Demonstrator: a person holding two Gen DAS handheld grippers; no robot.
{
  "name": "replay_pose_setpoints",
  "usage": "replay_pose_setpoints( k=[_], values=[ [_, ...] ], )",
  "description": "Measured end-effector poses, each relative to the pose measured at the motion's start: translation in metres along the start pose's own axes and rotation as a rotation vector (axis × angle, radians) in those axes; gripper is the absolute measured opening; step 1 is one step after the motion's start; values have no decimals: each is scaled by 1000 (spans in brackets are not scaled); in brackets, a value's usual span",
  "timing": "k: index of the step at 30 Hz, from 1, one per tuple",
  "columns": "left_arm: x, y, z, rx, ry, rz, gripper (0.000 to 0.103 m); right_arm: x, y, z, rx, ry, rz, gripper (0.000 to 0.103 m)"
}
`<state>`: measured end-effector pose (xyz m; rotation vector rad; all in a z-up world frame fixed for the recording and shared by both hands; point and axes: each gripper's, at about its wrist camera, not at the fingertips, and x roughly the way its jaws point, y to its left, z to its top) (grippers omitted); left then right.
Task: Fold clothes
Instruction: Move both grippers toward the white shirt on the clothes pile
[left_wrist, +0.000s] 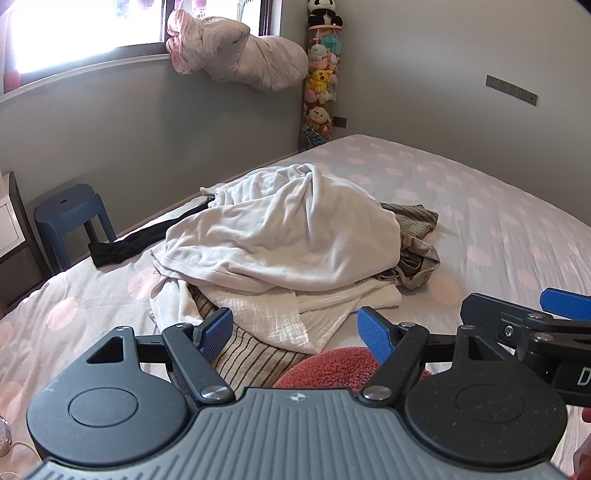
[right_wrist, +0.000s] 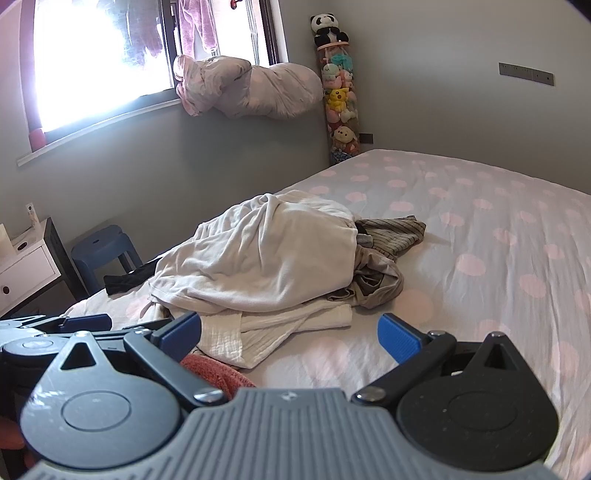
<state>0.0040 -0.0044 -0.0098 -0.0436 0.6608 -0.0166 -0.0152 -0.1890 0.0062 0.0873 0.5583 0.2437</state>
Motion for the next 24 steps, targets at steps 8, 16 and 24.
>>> replay_pose_setpoints(
  k=[8,16,24],
  values=[
    [3,-1,-2,0,12,1,73,2,-1,-2,7,8,-1,102],
    [4,-2,-3,5,19,5,74,5,-4,-3,14,17,-1,102],
    [4,-4,-2,0,-1,-4,73,3,-5,-5,24,-6,-13,102]
  ],
)
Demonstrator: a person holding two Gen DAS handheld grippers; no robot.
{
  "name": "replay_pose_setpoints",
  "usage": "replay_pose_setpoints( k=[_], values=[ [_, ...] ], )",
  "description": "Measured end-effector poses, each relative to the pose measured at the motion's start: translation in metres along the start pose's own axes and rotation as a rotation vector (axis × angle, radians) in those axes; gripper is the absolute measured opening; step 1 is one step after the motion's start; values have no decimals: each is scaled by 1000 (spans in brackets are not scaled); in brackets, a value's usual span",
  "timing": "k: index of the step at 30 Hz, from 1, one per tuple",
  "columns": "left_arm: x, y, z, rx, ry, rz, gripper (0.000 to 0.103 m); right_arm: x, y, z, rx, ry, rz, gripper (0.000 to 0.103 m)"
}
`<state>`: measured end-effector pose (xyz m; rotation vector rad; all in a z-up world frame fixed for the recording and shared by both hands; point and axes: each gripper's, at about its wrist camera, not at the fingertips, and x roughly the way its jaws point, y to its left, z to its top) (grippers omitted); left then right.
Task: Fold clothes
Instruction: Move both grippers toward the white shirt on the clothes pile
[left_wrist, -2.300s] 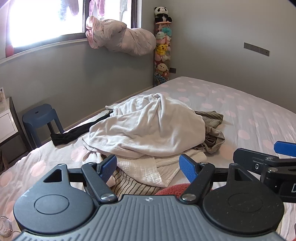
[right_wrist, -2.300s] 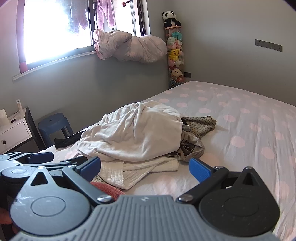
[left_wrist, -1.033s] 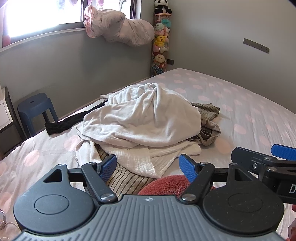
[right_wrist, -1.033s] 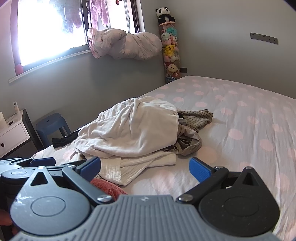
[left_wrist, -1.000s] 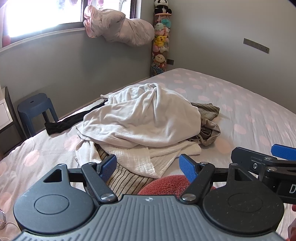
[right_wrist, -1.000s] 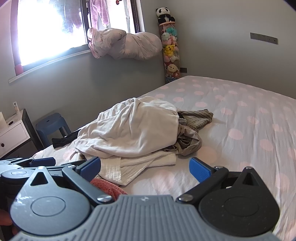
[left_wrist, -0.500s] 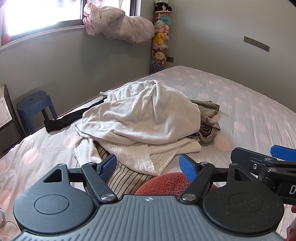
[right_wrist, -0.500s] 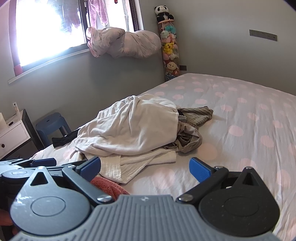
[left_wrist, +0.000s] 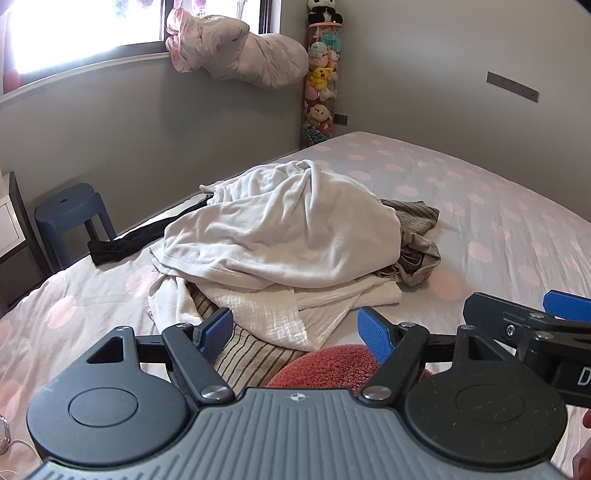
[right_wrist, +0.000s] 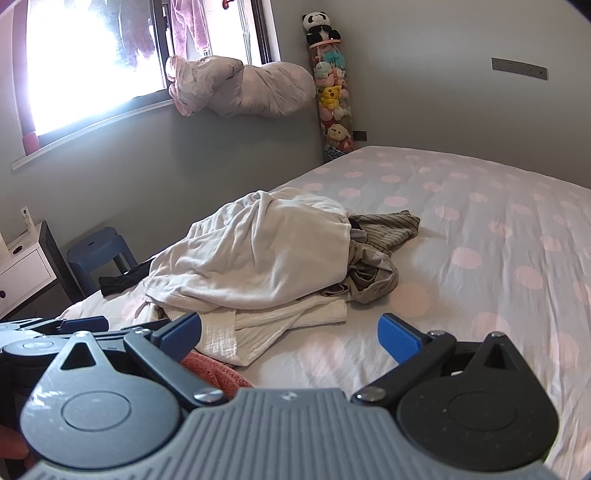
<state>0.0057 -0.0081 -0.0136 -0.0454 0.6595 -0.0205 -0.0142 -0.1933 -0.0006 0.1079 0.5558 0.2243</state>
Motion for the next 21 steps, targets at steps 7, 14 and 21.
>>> replay_pose_setpoints(
  k=[7,14,21],
  values=[
    [6,1,4,-39,19,-25,73,3,-4,2,10,-25,13,102],
    [26,1,13,-17,51,-39,73,23,-11,11,-12,-8,57,102],
    [63,36,30,-115,122,-53,73,62,-19,29,-60,22,78,102]
  ],
)
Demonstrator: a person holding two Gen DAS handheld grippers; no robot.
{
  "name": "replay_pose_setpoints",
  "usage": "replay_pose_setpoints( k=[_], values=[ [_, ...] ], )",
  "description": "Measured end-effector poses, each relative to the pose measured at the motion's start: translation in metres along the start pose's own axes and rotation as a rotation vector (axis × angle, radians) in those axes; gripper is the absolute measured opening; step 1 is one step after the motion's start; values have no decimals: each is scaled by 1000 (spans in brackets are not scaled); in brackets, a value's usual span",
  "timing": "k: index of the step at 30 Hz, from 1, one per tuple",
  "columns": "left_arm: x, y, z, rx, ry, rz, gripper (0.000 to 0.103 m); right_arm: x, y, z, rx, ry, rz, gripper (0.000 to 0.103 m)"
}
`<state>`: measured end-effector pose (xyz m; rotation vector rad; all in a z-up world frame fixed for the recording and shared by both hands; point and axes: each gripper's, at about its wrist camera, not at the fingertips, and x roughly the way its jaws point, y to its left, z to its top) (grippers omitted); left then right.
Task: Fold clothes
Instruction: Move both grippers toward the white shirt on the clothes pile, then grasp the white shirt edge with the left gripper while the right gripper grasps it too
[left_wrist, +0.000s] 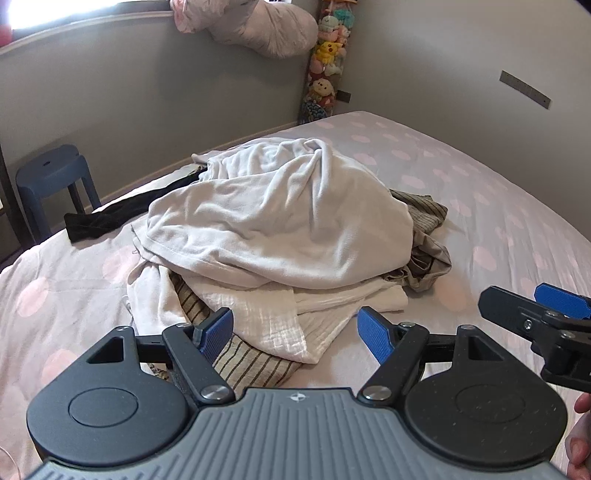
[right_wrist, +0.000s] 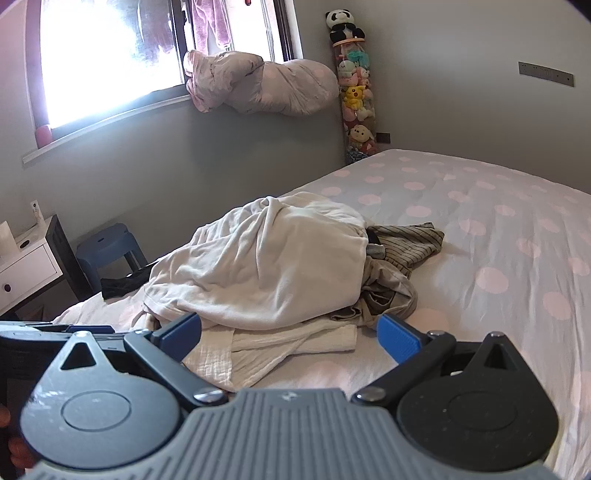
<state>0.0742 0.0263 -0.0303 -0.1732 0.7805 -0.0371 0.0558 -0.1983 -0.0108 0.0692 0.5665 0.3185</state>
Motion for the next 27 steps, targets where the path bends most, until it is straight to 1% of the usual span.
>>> replay_pose_setpoints(
  k=[3,4,6,10,13,16,18,20,22,23,24,25,26,27],
  values=[
    [20,18,14,-50,35,-5,73,25,-8,7,-16,27,8,101],
    [28,24,19,-61,45,-4,73,36,-10,8,-19,43,7,98],
    [43,34,26,-73,69,14,73,57,-16,10,-24,76,6,84],
    [77,49,37,-73,110,33,73,100,-27,12,-32,142,0,84],
    [105,56,41,-90,144,52,73,138,-41,11,-15,185,-15,84],
    [130,63,44,-110,174,76,73,172,-59,13,19,211,-31,84],
    [140,62,44,-109,183,76,73,191,-67,17,31,216,-35,84],
    [150,61,45,-108,191,76,67,210,-74,21,43,220,-37,83],
    [160,60,46,-106,199,76,63,224,-77,24,42,228,-36,77],
    [163,59,46,-102,197,80,57,231,-77,26,40,233,-30,71],
    [164,59,47,-96,194,87,55,236,-77,26,40,242,-17,64],
    [165,58,48,-87,193,92,49,240,-76,27,38,249,-7,61],
    [164,57,49,-73,191,97,43,241,-74,28,31,245,2,53],
    [163,55,50,-59,189,101,40,241,-72,29,23,240,11,41]
  ],
)
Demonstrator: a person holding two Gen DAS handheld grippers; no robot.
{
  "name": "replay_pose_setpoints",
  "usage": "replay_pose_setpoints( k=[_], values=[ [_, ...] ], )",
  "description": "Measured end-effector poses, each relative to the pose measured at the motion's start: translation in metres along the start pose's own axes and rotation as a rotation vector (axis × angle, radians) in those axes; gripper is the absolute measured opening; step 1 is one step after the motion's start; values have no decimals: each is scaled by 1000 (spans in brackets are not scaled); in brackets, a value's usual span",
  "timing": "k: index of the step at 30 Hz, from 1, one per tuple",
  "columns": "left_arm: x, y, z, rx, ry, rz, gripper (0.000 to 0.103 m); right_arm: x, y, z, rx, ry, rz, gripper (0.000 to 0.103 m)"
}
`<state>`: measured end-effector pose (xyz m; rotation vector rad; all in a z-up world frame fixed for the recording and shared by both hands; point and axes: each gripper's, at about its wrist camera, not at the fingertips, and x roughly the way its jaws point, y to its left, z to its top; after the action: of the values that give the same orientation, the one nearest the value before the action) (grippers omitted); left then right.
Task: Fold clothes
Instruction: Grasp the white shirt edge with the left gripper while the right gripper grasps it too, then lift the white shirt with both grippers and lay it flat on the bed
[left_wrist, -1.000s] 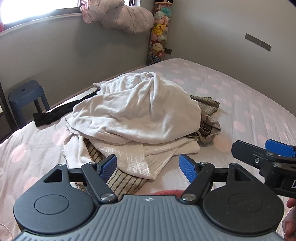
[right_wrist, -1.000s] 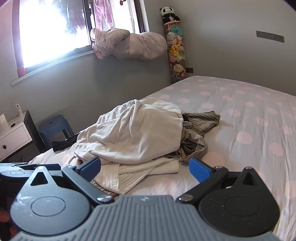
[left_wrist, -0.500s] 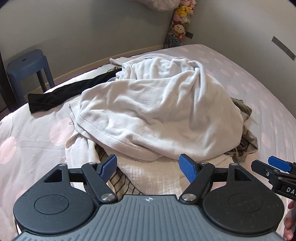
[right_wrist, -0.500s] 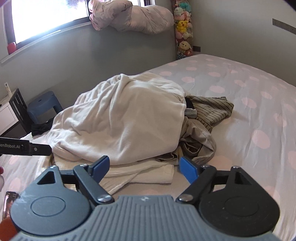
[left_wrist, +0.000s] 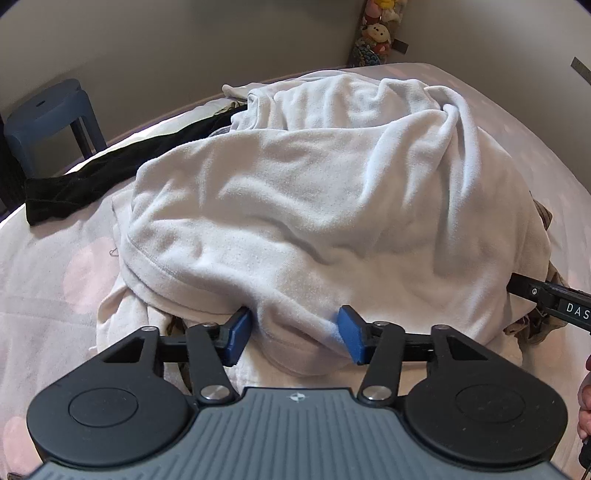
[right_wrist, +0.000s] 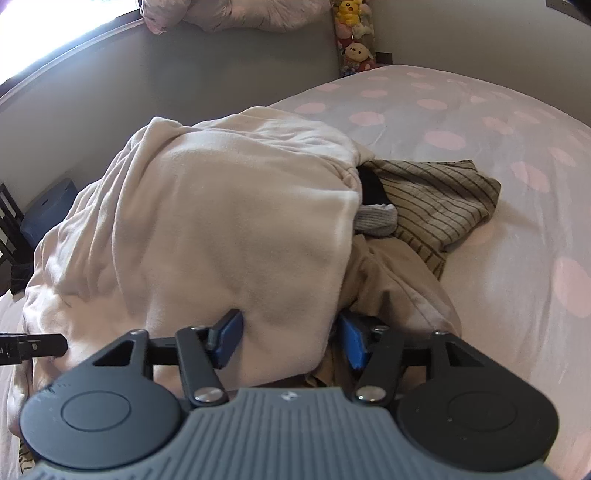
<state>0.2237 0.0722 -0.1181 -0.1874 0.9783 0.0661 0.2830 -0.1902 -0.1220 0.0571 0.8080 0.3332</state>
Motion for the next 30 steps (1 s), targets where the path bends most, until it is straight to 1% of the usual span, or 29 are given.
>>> replay_pose_setpoints(
  k=[1,2,3,5,6,8,10,13,15,17,20,24,27,28,30],
  values=[
    [-3,-2,1,20,-8,4,33,-4,3,1,-9,-12,-11,34],
    [-8,-3,1,31,-20,2,30,-8,6,2,-18,-25,-27,19],
    [-14,-4,2,41,-31,0,28,-15,9,3,-30,-43,-43,17],
    [-24,-6,4,51,-47,-11,18,-33,13,7,-44,-96,-54,10],
    [-30,-8,6,57,-56,-20,16,-42,13,10,-47,-126,-56,8],
    [-42,-12,10,70,-72,-40,12,-63,15,19,-46,-194,-55,7],
    [-60,-17,16,79,-120,-87,12,-86,17,30,-50,-271,-53,7],
    [-98,-29,27,102,-203,-142,11,-128,22,45,-71,-392,-73,7],
    [-124,-37,33,121,-251,-173,11,-157,22,53,-59,-460,-84,7],
    [-151,-49,36,150,-302,-199,11,-188,21,57,-47,-527,-100,7],
    [-187,-71,34,197,-357,-247,11,-239,18,56,-49,-616,-134,7],
    [-221,-102,19,255,-376,-324,12,-294,-6,40,11,-653,-179,7],
    [-231,-125,4,303,-363,-387,13,-332,-35,11,59,-689,-264,7],
    [-232,-131,-1,316,-349,-413,16,-344,-45,-2,78,-691,-290,7],
    [-237,-148,-13,361,-320,-466,18,-368,-67,-28,116,-693,-344,7]
  ],
)
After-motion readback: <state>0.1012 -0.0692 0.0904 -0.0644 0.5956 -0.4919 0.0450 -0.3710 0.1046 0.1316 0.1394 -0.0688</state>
